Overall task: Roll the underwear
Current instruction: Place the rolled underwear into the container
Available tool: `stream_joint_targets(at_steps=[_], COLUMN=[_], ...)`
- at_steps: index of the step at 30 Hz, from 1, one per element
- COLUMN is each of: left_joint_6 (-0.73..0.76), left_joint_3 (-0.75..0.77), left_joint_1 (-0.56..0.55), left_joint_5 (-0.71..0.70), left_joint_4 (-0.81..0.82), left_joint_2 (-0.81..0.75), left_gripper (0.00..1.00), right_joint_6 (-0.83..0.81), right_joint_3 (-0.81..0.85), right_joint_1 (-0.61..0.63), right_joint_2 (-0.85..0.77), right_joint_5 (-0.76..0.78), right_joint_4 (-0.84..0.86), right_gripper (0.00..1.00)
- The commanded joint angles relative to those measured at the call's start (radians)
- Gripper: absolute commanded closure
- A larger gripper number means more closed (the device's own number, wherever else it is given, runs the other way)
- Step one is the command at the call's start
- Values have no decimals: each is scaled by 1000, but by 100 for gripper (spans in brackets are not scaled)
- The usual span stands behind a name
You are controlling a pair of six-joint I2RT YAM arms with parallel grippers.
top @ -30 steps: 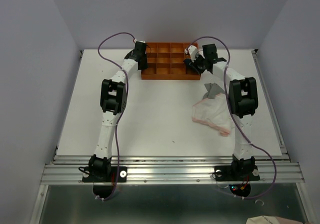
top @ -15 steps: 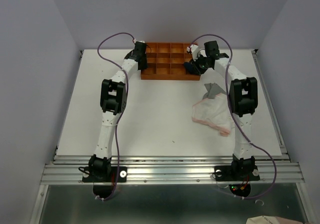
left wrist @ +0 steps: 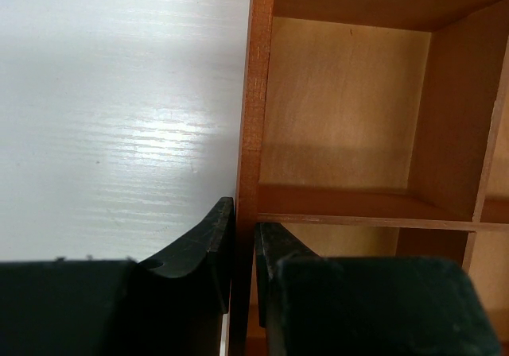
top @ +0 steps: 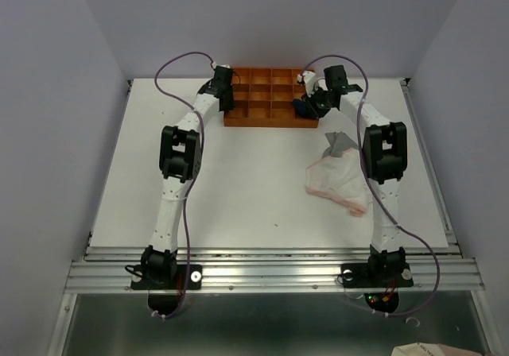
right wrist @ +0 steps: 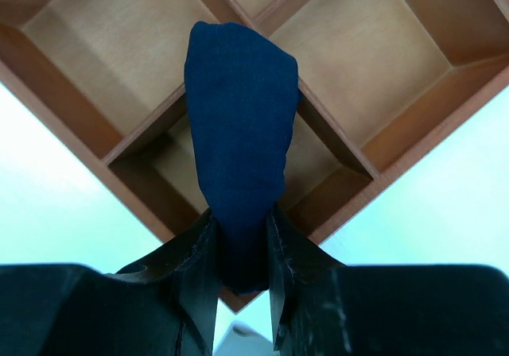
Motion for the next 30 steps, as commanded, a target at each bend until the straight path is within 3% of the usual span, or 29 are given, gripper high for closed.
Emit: stream_joint_targets(at_steps=[1, 9, 11, 12, 14, 21, 30], left_joint_6=[-78, -73, -73, -72, -70, -75, -79], left_joint_3=[-2, -2, -2, -2, -2, -1, 1], left_joint_1=[47, 47, 47, 47, 47, 47, 49], left_joint_5=[-27, -23, -25, -25, -30, -30, -28], left_joint_4=[133, 133, 133, 133, 136, 133, 128], left_joint_2=[-5, -2, -2, -2, -2, 3, 3], left_gripper=[100, 100, 100, 100, 100, 100, 100], right_joint_6=[34, 21, 21, 21, 17, -10, -1], right_joint_3=[28, 22, 22, 19, 21, 33, 77], right_joint_1=[-9, -9, -9, -9, -9, -9, -9], right_joint_2=[42, 73, 70, 67, 61, 19, -7], right_joint_5=[26, 34, 45, 48, 55, 16, -37], right_joint_4=[-9, 10, 11, 13, 7, -12, 19], right_gripper=[99, 99, 91, 83, 82, 42, 37])
